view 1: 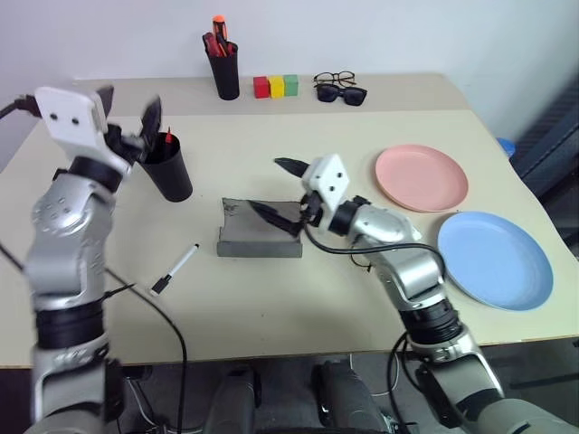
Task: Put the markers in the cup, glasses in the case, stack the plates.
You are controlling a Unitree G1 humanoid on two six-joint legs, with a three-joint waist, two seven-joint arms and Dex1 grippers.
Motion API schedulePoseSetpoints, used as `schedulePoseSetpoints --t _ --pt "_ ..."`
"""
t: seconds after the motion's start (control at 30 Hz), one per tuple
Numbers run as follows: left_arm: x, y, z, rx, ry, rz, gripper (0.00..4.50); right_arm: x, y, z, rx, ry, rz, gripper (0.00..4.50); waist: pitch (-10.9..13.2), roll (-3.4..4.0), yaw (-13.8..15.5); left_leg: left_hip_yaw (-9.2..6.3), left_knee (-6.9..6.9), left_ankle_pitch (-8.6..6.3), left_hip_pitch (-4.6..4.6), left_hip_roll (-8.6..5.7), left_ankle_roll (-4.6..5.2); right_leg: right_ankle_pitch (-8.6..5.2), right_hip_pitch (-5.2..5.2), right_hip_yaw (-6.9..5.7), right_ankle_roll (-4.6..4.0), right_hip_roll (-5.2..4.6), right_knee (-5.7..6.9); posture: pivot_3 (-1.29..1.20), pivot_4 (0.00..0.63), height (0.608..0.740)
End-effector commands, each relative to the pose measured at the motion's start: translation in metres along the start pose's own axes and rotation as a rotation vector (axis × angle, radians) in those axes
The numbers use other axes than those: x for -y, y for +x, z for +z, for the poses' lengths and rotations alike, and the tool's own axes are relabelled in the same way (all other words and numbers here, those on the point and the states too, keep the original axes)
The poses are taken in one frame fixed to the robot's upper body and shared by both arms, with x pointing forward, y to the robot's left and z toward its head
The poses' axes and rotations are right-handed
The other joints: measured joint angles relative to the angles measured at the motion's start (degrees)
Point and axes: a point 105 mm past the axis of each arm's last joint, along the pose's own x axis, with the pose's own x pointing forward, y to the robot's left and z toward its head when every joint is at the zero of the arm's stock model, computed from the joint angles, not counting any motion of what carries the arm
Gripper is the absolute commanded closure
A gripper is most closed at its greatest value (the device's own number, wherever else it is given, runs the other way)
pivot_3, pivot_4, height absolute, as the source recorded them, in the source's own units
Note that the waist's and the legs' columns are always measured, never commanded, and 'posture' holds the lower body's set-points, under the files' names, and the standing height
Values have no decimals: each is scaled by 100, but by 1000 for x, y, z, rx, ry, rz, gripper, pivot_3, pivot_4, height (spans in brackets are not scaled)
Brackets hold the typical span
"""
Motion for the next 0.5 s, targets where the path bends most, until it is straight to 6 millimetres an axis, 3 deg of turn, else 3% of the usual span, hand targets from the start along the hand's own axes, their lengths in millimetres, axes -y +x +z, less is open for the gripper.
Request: schedulePoseSetpoints --t 0.03,0.1,0.2,0.37,0.5 --pt "20 -26 -26 -298 58 -134 52 8 -25 5 -1 32 81 0 4 3 19 -3 2 -1 1 0 1 -1 6 -2 0 1 -2 0 150 740" --pt "32 -41 -48 -484 -48 -199 52 -4 -45 -2 -48 65 193 0 5 4 68 -6 2 -2 8 0 4 -1 18 -4 -1 0 -7 0 150 740" --pt "46 -53 -66 -664 -89 -252 52 -18 -62 -12 -117 78 276 0 5 4 79 -8 3 -4 10 2 7 -2 21 -7 -1 5 -9 0 150 740" --pt "61 -57 -82 -811 -107 -291 52 -31 -70 -15 -136 116 322 0 5 5 2 -8 5 -3 16 4 6 -2 20 -4 -1 16 0 0 150 740" --pt "67 -58 -110 -965 -92 -284 52 -36 -68 -18 -137 129 309 0 5 4 6 -7 4 -3 16 4 5 -2 20 -2 -2 15 -1 0 150 740"
